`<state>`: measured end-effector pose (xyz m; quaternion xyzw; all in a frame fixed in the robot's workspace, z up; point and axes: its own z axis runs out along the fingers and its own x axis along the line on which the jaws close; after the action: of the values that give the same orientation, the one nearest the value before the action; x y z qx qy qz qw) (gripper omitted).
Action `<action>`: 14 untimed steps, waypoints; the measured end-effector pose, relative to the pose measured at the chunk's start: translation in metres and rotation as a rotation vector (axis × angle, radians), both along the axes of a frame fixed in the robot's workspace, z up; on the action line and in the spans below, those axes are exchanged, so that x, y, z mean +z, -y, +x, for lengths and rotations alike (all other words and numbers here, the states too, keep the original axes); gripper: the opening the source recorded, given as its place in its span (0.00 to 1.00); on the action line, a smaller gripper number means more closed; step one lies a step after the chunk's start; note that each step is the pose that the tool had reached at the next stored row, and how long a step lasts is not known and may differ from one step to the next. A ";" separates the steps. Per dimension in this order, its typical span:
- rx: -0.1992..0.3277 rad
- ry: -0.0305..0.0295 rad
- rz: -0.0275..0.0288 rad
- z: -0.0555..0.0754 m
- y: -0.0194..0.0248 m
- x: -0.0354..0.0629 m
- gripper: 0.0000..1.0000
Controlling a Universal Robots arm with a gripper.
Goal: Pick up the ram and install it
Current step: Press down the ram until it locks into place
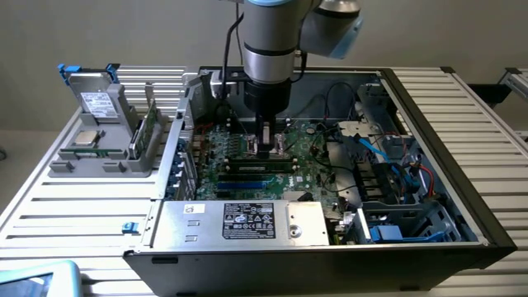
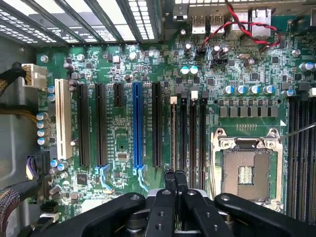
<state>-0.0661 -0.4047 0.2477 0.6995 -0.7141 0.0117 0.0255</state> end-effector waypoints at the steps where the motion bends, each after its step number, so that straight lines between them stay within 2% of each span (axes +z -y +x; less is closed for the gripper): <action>1: 0.000 -0.0002 0.0000 0.002 0.0001 0.0001 0.11; 6: 0.000 -0.0021 0.0000 0.009 -0.0013 0.0001 0.11; 14: 0.000 -0.0026 0.0000 0.010 -0.0029 0.0001 0.11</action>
<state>-0.0564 -0.4018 0.2478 0.6995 -0.7141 0.0108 0.0264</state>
